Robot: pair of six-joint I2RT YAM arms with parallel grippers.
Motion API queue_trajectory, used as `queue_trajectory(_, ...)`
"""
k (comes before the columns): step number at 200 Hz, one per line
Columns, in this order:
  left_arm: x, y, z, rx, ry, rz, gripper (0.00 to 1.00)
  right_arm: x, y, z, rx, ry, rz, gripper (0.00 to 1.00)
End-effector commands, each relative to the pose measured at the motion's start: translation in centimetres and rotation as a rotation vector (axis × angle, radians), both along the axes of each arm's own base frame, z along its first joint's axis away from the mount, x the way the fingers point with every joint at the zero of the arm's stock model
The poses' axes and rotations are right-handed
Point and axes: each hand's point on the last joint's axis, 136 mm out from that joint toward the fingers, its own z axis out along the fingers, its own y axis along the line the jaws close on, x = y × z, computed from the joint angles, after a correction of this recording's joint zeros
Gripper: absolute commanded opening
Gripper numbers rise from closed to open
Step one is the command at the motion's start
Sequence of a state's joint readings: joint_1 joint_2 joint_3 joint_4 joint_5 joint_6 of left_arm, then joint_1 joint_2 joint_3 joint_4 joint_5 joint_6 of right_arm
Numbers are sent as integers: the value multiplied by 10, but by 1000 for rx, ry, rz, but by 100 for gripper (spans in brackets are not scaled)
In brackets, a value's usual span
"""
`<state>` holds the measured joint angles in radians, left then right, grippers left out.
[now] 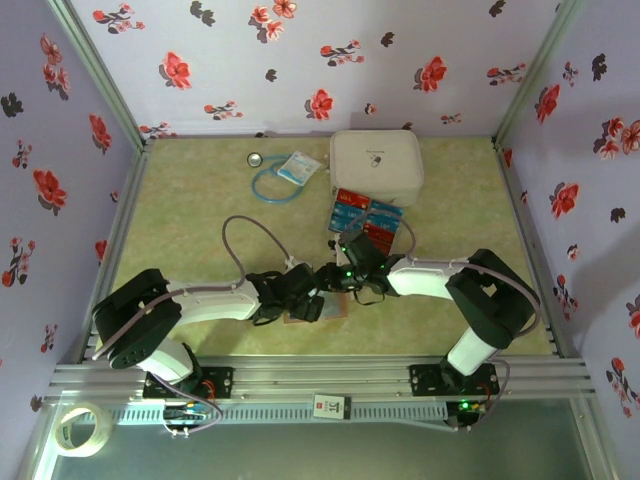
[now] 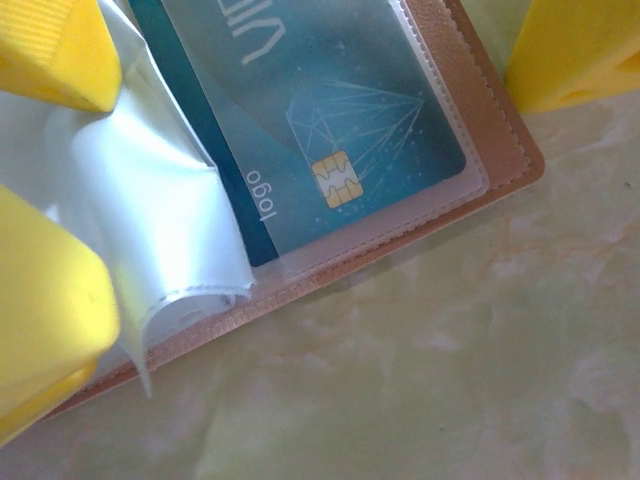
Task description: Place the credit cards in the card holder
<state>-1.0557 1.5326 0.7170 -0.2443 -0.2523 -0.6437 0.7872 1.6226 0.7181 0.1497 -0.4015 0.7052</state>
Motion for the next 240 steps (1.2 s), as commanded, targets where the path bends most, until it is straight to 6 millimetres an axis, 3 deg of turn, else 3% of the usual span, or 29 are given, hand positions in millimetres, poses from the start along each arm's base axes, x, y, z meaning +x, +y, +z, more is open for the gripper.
queue_trajectory(1, -4, 14, -3, 48, -4, -3, 100, -3, 3, 2, 39, 28, 2, 21)
queue_trajectory(73, 3, 21, 16, 2, -43, 24, 100, -6, -7, -5, 19, 29, -26, 21)
queue_trajectory(128, 6, 26, 22, -16, -54, 45, 100, -8, 0, 4, 63, 47, -10, 21)
queue_trajectory(180, 21, 57, 51, -93, -100, 153, 100, -22, 11, 29, 53, 11, 26, 43)
queue_trajectory(214, 27, 77, 64, -152, -111, 217, 100, -29, 28, 32, 34, -8, 42, 46)
queue_trajectory(240, 28, 88, 68, -172, -115, 246, 100, -31, 44, 20, 23, 4, 47, 46)
